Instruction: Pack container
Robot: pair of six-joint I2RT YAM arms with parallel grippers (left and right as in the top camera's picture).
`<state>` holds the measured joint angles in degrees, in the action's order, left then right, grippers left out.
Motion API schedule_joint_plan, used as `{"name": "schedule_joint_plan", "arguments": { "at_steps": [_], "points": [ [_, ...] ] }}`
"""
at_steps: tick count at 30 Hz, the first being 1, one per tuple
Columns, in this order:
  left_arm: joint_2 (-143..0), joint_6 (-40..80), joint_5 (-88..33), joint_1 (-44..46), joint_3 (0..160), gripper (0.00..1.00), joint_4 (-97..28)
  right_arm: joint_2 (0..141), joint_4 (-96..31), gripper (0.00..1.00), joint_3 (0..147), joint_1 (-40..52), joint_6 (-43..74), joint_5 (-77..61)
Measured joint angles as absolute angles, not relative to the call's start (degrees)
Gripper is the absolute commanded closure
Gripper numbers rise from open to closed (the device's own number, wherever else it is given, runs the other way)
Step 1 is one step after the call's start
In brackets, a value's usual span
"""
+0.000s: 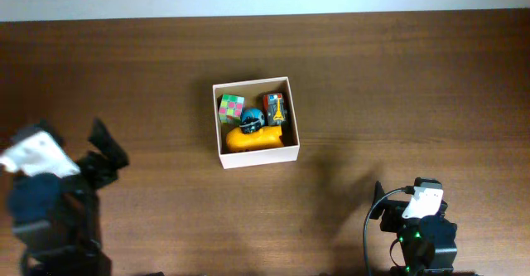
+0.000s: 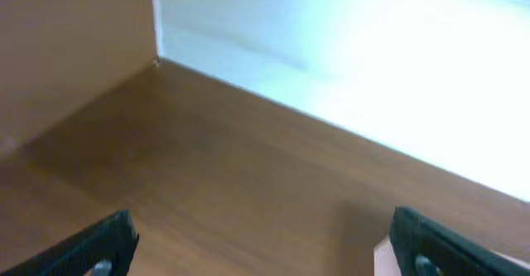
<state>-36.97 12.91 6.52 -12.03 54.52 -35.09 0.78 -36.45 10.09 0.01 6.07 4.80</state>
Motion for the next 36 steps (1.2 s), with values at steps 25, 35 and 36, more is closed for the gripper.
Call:
{"name": "schedule_joint_plan", "arguments": {
  "at_steps": [25, 35, 36],
  "points": [
    [-6.9, 11.5, 1.9, -8.6, 11.9, 0.01, -27.4, 0.8, -36.4, 0.01, 10.0, 0.0, 6.0, 4.8],
    [-1.0, 11.5, 2.1, -4.2, 8.4, 0.01, -27.1, 0.8, -36.4, 0.01, 10.0, 0.0, 6.1, 4.8],
    [-1.0, 11.5, 2.1, -4.2, 8.4, 0.01, -27.1, 0.8, -36.4, 0.01, 10.0, 0.0, 6.1, 4.8]
  ]
}}
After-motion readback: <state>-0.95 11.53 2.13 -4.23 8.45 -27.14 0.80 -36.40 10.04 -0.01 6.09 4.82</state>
